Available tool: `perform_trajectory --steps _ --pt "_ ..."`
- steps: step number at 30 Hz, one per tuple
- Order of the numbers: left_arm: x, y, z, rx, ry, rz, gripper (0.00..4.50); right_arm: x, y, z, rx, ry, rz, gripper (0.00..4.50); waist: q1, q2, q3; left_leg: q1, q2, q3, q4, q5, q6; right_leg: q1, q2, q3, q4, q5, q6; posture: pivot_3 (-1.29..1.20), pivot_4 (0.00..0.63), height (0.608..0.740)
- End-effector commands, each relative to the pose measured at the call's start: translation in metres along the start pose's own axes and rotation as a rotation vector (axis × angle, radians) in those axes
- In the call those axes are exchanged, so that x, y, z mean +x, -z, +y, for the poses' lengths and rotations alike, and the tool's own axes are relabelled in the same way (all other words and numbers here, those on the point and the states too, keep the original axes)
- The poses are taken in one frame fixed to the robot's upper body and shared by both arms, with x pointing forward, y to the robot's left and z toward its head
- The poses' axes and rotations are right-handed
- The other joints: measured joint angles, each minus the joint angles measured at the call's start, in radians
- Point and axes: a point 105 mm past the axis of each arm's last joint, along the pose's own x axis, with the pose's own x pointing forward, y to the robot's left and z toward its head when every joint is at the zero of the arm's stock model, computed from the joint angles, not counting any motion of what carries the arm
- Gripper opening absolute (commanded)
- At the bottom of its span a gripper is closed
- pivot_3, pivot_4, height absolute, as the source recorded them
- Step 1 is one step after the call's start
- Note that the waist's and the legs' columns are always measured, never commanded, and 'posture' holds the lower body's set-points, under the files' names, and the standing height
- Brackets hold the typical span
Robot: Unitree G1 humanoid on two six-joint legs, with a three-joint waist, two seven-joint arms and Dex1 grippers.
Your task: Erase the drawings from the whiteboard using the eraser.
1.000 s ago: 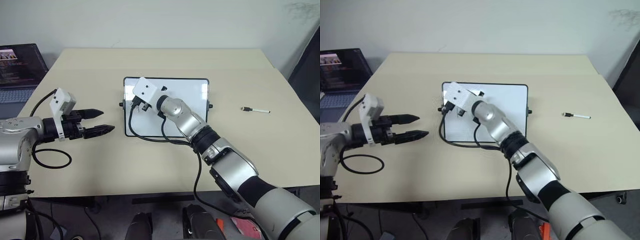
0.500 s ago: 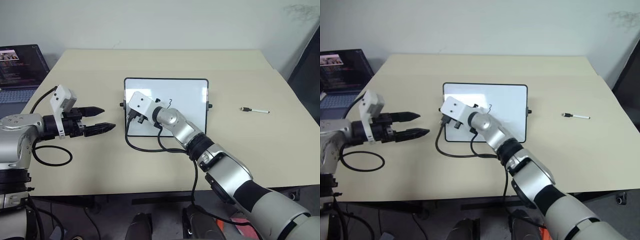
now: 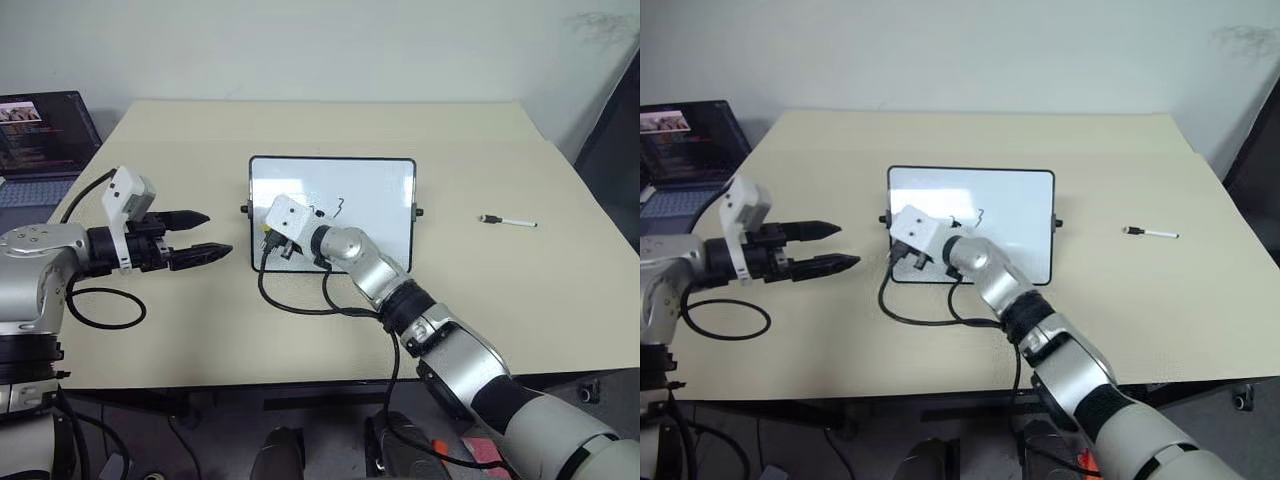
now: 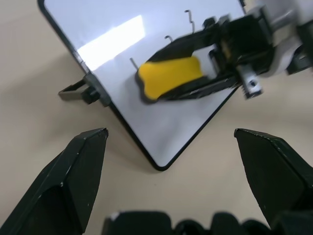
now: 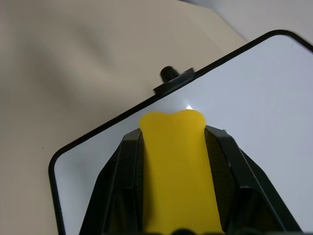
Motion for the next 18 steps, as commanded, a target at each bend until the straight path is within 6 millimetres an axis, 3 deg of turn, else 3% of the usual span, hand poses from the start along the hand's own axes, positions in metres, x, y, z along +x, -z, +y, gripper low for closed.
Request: perform_trajectory --steps 1,4,9,16,18 --pt "-0.007 -0.001 0.007 0.037 -0.049 0.004 4.50 -0.006 -0.043 -0.012 -0.024 0.042 -0.135 1.41 0.000 0.000 0.000 -0.002 0.000 -0.001 0.000 0.000 0.000 -0.002 0.000 -0.001 0.000 0.000 0.000 0.00 0.150 0.740" --pt "-0.008 0.003 0.011 0.033 -0.065 0.014 4.50 -0.005 -0.048 -0.019 -0.062 0.087 -0.137 1.41 0.000 0.000 0.000 -0.004 0.001 -0.002 -0.001 0.000 0.000 -0.004 0.000 -0.002 0.000 0.000 -0.001 0.00 0.150 0.740" --pt "-0.010 0.010 0.014 0.022 -0.075 0.031 4.50 0.007 -0.041 -0.023 -0.125 0.118 -0.076 1.41 -0.001 0.000 0.000 -0.004 0.000 -0.002 -0.001 0.000 0.000 -0.003 -0.001 -0.003 -0.001 0.000 -0.001 0.00 0.150 0.740" --pt "-0.010 0.012 0.013 0.016 -0.069 0.034 4.50 0.017 -0.010 -0.018 -0.096 0.093 0.036 1.41 -0.002 0.000 0.000 -0.005 0.000 -0.002 -0.001 0.000 0.000 -0.003 -0.001 -0.003 -0.001 0.000 -0.001 0.00 0.150 0.740" --pt "-0.011 0.011 0.012 0.017 -0.068 0.032 4.50 0.015 0.008 -0.015 -0.056 0.078 0.089 1.41 -0.002 0.000 0.000 -0.005 0.000 -0.002 -0.001 0.000 0.000 -0.003 -0.001 -0.003 -0.001 0.000 -0.001 0.00 0.150 0.740"
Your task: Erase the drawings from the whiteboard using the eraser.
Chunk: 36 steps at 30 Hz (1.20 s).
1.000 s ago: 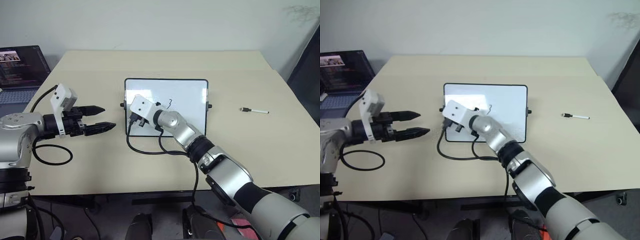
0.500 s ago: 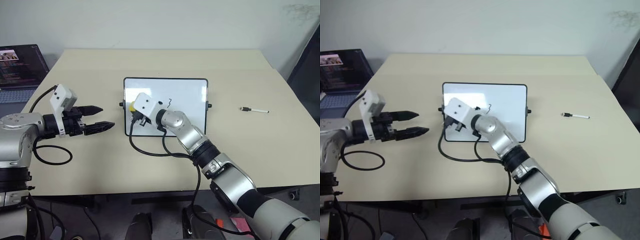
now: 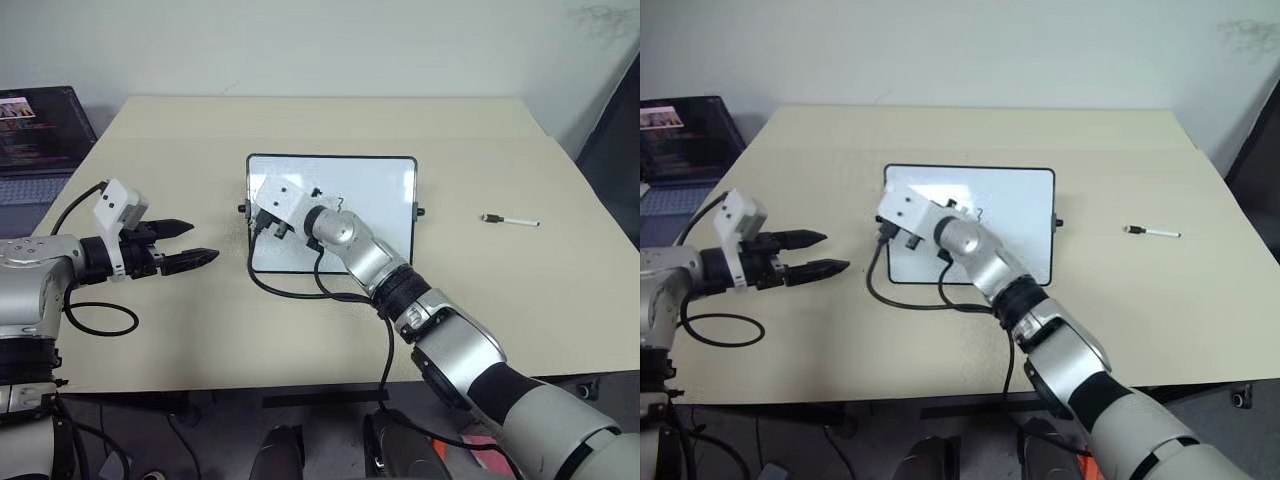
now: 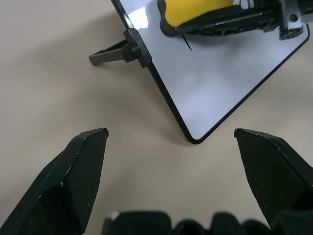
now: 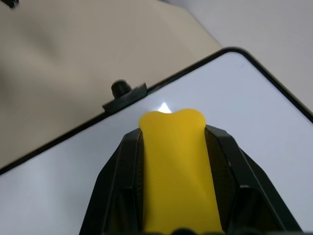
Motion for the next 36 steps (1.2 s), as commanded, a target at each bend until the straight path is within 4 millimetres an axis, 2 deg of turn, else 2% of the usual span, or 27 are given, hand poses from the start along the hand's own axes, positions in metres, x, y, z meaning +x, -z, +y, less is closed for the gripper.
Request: perform_trajectory --steps 1,7,11,13,16,18,22,25,27,30,36 --pt "-0.005 -0.011 -0.001 0.045 0.002 -0.015 4.50 0.000 0.014 0.002 0.051 -0.010 0.045 1.41 0.001 0.000 0.000 0.001 0.000 0.000 0.000 0.000 0.000 0.000 0.000 0.000 0.000 0.000 0.000 0.00 0.150 0.740" --pt "-0.005 -0.013 -0.003 0.047 0.006 -0.023 4.50 -0.006 0.046 0.014 0.154 -0.065 0.163 1.41 0.004 0.000 0.000 0.004 0.000 -0.002 0.001 0.000 0.000 0.005 0.000 -0.001 0.000 0.000 0.000 0.00 0.150 0.740" --pt "-0.003 -0.015 -0.005 0.049 0.010 -0.029 4.50 -0.012 0.061 0.022 0.121 -0.106 0.222 1.41 0.009 -0.001 -0.001 0.009 0.000 -0.001 0.001 0.002 0.002 0.008 0.000 -0.001 0.001 -0.001 0.003 0.00 0.150 0.740" --pt "-0.003 -0.015 -0.005 0.049 0.012 -0.031 4.50 -0.014 0.066 0.026 0.109 -0.126 0.238 1.41 0.009 -0.001 -0.001 0.015 0.000 -0.002 0.001 0.002 0.002 0.014 0.001 -0.001 0.001 -0.002 0.003 0.00 0.150 0.740" --pt "-0.001 -0.015 -0.005 0.049 0.016 -0.033 4.50 -0.016 0.066 0.026 0.098 -0.133 0.243 1.41 0.010 -0.001 -0.001 0.017 0.000 -0.002 0.001 0.003 0.005 0.015 0.001 -0.001 0.001 0.000 0.003 0.00 0.150 0.740" --pt "0.000 -0.015 -0.006 0.050 0.019 -0.033 4.50 -0.014 0.059 0.017 0.088 -0.100 0.218 1.41 0.010 -0.001 -0.001 0.017 0.000 -0.002 0.001 0.004 0.006 0.015 0.001 -0.001 0.001 0.001 0.003 0.00 0.150 0.740" --pt "0.001 -0.015 -0.006 0.050 0.024 -0.032 4.50 -0.010 0.032 -0.018 0.045 0.031 0.141 1.41 0.011 0.000 0.000 0.016 0.000 -0.002 0.001 0.006 0.008 0.014 0.001 -0.002 0.001 0.002 0.003 0.00 0.150 0.740" --pt "0.001 -0.016 -0.006 0.051 0.026 -0.033 4.50 -0.010 0.025 -0.037 0.025 0.094 0.127 1.41 0.011 -0.001 0.000 0.014 0.000 -0.002 0.001 0.006 0.009 0.013 0.001 -0.002 0.000 0.003 0.003 0.00 0.150 0.740" --pt "0.001 -0.016 -0.006 0.051 0.028 -0.033 4.50 -0.011 0.027 -0.042 0.023 0.109 0.136 1.41 0.011 -0.001 0.000 0.014 0.000 -0.002 0.000 0.006 0.009 0.013 0.001 -0.002 -0.001 0.002 0.003 0.00 0.150 0.740" --pt "0.001 -0.016 -0.007 0.051 0.030 -0.034 4.50 -0.011 0.034 -0.036 0.021 0.077 0.154 1.41 0.010 -0.001 0.000 0.013 0.000 -0.002 -0.002 0.006 0.009 0.011 0.001 -0.001 -0.001 0.002 0.002 0.00 0.150 0.740" --pt "0.002 -0.018 -0.010 0.052 0.055 -0.042 4.50 -0.012 0.046 -0.001 0.028 -0.057 0.181 1.41 0.009 -0.001 -0.001 0.013 0.000 -0.002 -0.003 0.006 0.009 0.011 0.001 -0.001 -0.001 0.002 0.001 0.00 0.150 0.740"
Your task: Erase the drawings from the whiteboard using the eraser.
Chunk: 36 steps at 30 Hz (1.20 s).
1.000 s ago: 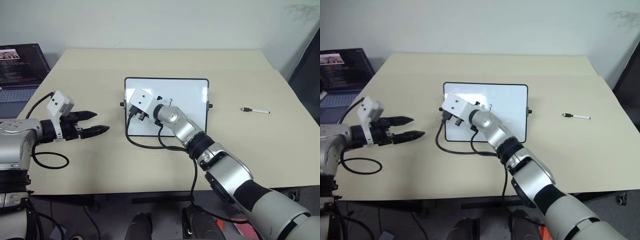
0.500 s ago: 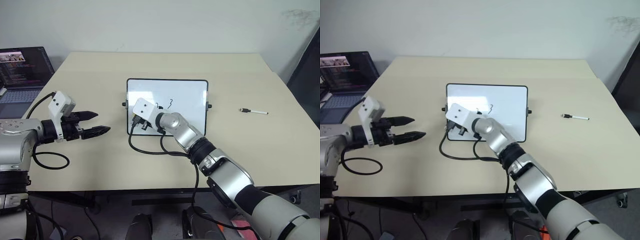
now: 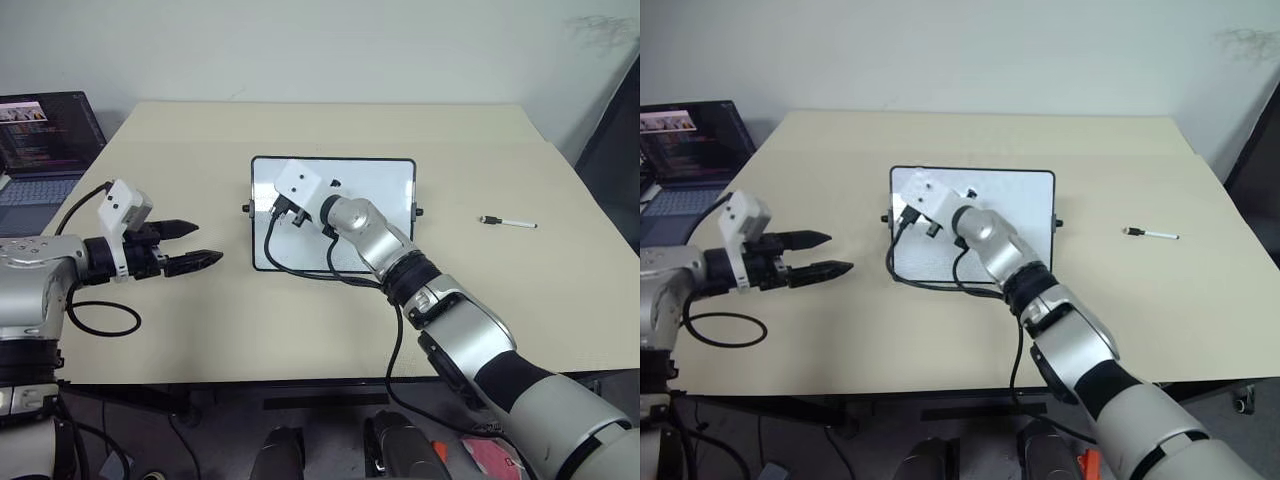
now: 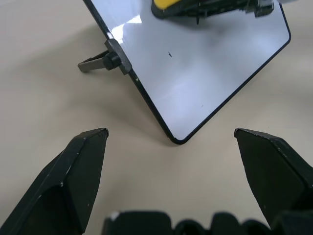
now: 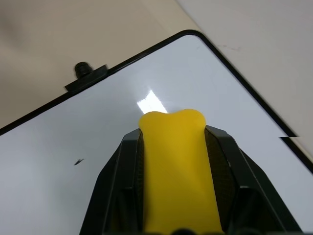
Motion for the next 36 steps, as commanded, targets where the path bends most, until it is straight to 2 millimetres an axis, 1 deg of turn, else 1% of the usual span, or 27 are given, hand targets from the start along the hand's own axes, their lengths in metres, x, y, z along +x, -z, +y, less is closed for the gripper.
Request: perform_trajectory --steps 1,4,8,11,13,14,15,16,18,22,24,26,30,34,36 --pt "0.000 -0.015 -0.005 0.039 0.029 -0.037 4.50 -0.002 0.026 0.023 0.012 -0.083 0.084 1.41 0.000 0.000 0.000 0.000 0.000 0.000 0.000 0.000 0.000 0.000 0.000 0.000 0.000 0.000 0.000 0.00 0.150 0.740" --pt "0.002 -0.018 -0.007 0.042 0.043 -0.046 4.50 -0.003 0.021 0.017 0.029 -0.052 0.058 1.41 0.001 0.000 0.000 0.000 0.000 0.000 0.001 0.000 0.000 0.000 0.000 0.000 0.001 0.000 0.000 0.00 0.150 0.740" --pt "0.004 -0.021 -0.008 0.045 0.052 -0.055 4.50 -0.005 0.007 0.006 0.058 -0.025 0.003 1.41 0.002 0.000 0.000 0.000 0.000 0.000 0.002 0.000 0.000 0.000 0.000 0.000 0.001 0.001 0.001 0.00 0.150 0.740" --pt "0.006 -0.025 -0.008 0.050 0.046 -0.077 4.50 -0.011 -0.014 -0.007 0.108 0.007 -0.087 1.41 0.003 0.000 0.000 -0.001 0.000 0.000 0.002 0.000 0.000 0.000 0.000 0.000 0.000 0.001 0.001 0.00 0.150 0.740" --pt "0.006 -0.029 -0.007 0.048 0.039 -0.099 4.50 -0.020 -0.025 -0.015 0.150 0.028 -0.148 1.41 0.003 0.000 0.000 -0.005 0.000 0.000 0.001 0.000 0.000 -0.004 0.000 0.000 -0.001 0.001 0.001 0.00 0.150 0.740" --pt "0.006 -0.030 -0.007 0.036 0.037 -0.112 4.50 -0.029 -0.030 -0.021 0.173 0.040 -0.183 1.41 0.002 0.001 0.000 -0.009 0.000 0.000 0.001 0.000 0.000 -0.006 0.000 0.000 -0.001 0.001 0.001 0.00 0.150 0.740" --pt "0.006 -0.031 -0.007 0.030 0.035 -0.120 4.50 -0.038 -0.032 -0.026 0.191 0.052 -0.201 1.41 0.004 0.000 0.000 -0.011 0.000 0.000 0.001 0.000 0.000 -0.009 0.000 0.000 0.000 0.001 0.001 0.00 0.150 0.740" --pt "0.005 -0.031 -0.007 0.024 0.035 -0.122 4.50 -0.047 -0.032 -0.030 0.200 0.062 -0.212 1.41 0.003 0.000 0.000 -0.015 0.000 -0.002 0.001 0.000 0.000 -0.011 0.000 -0.002 0.000 0.003 -0.003 0.00 0.150 0.740" --pt "0.005 -0.030 -0.008 0.018 0.034 -0.120 4.50 -0.067 -0.029 -0.034 0.217 0.081 -0.229 1.40 0.004 0.001 0.000 -0.018 0.000 -0.004 0.001 0.000 0.000 -0.013 -0.001 -0.006 -0.001 0.003 -0.004 0.00 0.150 0.740" --pt "0.006 -0.031 -0.007 0.012 0.023 -0.135 4.50 -0.100 -0.024 -0.034 0.222 0.105 -0.244 1.40 0.006 0.001 0.001 -0.019 0.000 -0.008 0.000 -0.001 -0.001 -0.013 -0.002 -0.011 -0.001 0.000 -0.007 0.00 0.150 0.740" --pt "0.010 -0.034 -0.009 0.025 0.027 -0.148 4.50 -0.121 -0.017 -0.032 0.204 0.133 -0.247 1.40 0.007 0.001 0.001 -0.019 0.000 -0.008 -0.001 -0.001 -0.001 -0.013 -0.002 -0.012 0.000 -0.001 -0.008 0.00 0.150 0.740" --pt "0.013 -0.036 -0.010 0.034 0.029 -0.156 4.50 -0.137 -0.008 -0.027 0.177 0.156 -0.230 1.40 0.008 0.001 0.001 -0.018 0.000 -0.009 -0.001 -0.001 -0.001 -0.012 -0.002 -0.012 0.000 -0.001 -0.008 0.00 0.150 0.740" --pt "0.016 -0.038 -0.011 0.033 0.031 -0.167 4.50 -0.153 0.006 -0.024 0.200 0.200 -0.194 1.40 0.006 0.001 0.001 -0.018 0.000 -0.008 0.000 -0.001 -0.001 -0.012 -0.002 -0.012 -0.001 -0.004 -0.003 0.00 0.150 0.740" --pt "0.021 -0.039 -0.013 0.034 0.048 -0.174 4.50 -0.169 0.026 -0.016 0.218 0.245 -0.133 1.40 0.008 0.001 0.001 -0.016 0.000 -0.008 0.001 -0.001 -0.001 -0.010 -0.001 -0.012 0.000 -0.004 -0.003 0.00 0.150 0.740" --pt "0.023 -0.040 -0.014 0.036 0.055 -0.174 4.50 -0.175 0.033 -0.015 0.216 0.263 -0.108 1.40 0.008 0.001 0.001 -0.016 0.000 -0.008 0.002 0.000 -0.001 -0.010 -0.001 -0.012 0.000 -0.004 -0.003 0.00 0.150 0.740"
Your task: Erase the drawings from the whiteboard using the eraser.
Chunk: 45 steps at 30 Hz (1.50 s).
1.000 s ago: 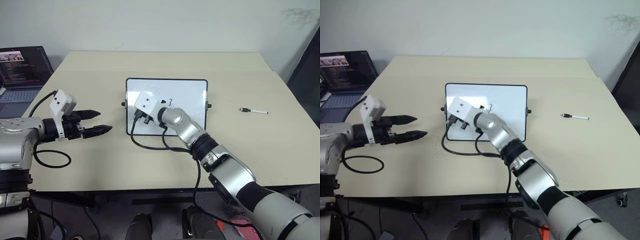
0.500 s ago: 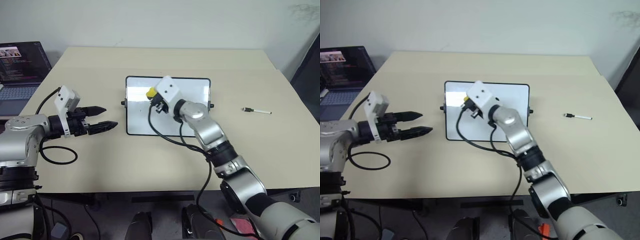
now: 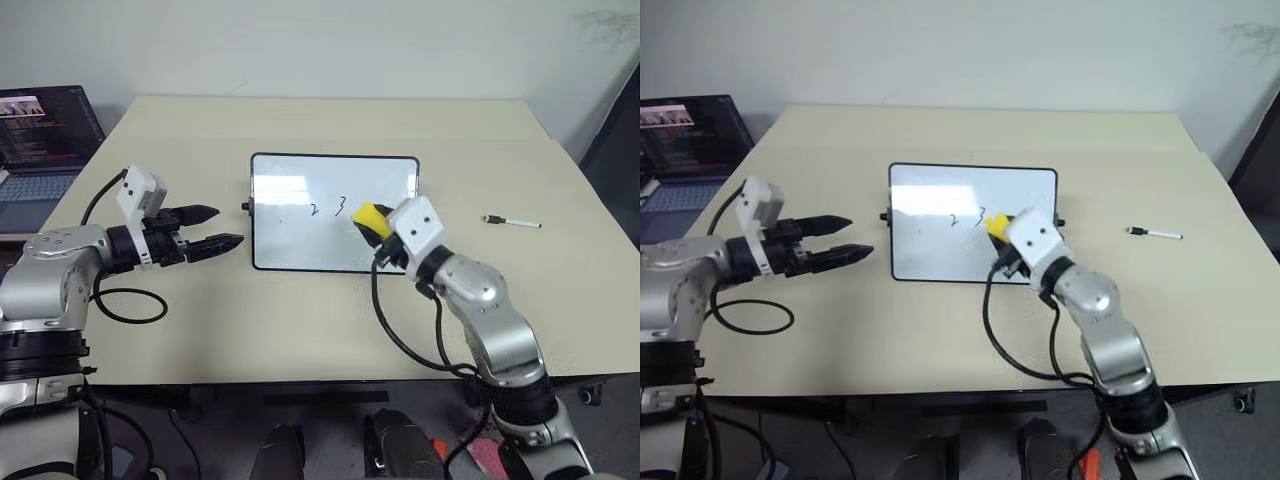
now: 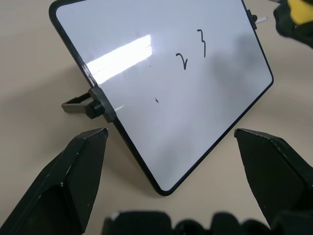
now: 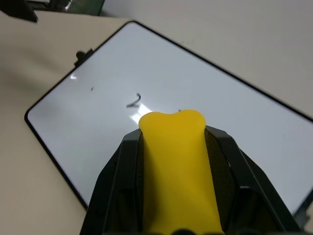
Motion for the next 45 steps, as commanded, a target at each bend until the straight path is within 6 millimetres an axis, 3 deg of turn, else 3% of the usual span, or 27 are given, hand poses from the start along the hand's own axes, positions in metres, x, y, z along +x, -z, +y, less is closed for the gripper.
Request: perform_trajectory --steps 1,8,19,30,39,45 --pt "0.003 -0.015 -0.004 0.056 0.021 -0.037 4.50 -0.012 -0.009 -0.010 -0.035 0.064 -0.028 1.40 0.000 0.000 0.000 0.000 0.000 0.000 0.000 0.000 0.000 0.000 0.000 0.000 0.000 0.000 0.000 0.00 0.150 0.740" --pt "0.009 -0.014 -0.002 0.079 0.016 -0.027 4.50 -0.010 -0.013 -0.010 -0.040 0.080 -0.039 1.40 0.000 0.000 0.000 0.000 0.000 0.000 0.001 0.000 0.000 0.000 0.000 0.000 0.000 0.000 0.001 0.00 0.150 0.740" --pt "0.010 -0.008 0.001 0.123 -0.010 -0.001 4.50 0.048 -0.052 0.001 -0.128 0.002 -0.138 1.40 -0.001 0.000 0.000 0.000 0.000 0.000 0.001 0.000 0.000 0.000 0.000 0.000 0.000 0.001 0.000 0.00 0.150 0.740" --pt "-0.002 0.013 0.005 0.127 -0.046 0.079 4.50 0.092 -0.050 0.006 -0.185 -0.046 -0.059 1.40 -0.001 0.000 0.000 0.000 0.000 0.000 0.000 0.000 0.000 0.000 0.000 0.000 0.000 0.003 -0.005 0.00 0.150 0.740" --pt "0.002 0.007 -0.004 0.132 -0.008 0.075 4.50 0.114 -0.058 0.009 -0.257 -0.078 -0.057 1.39 -0.002 0.000 0.000 0.000 0.000 0.000 0.000 0.000 0.000 0.000 0.000 0.000 0.000 0.003 -0.005 0.00 0.150 0.740" --pt "0.006 0.004 -0.006 0.146 0.007 0.079 4.50 0.119 -0.034 0.016 -0.242 -0.113 0.033 1.39 -0.002 0.000 0.000 0.000 0.000 0.000 0.000 0.000 0.000 0.000 0.000 -0.001 0.000 0.003 -0.005 0.00 0.150 0.740"
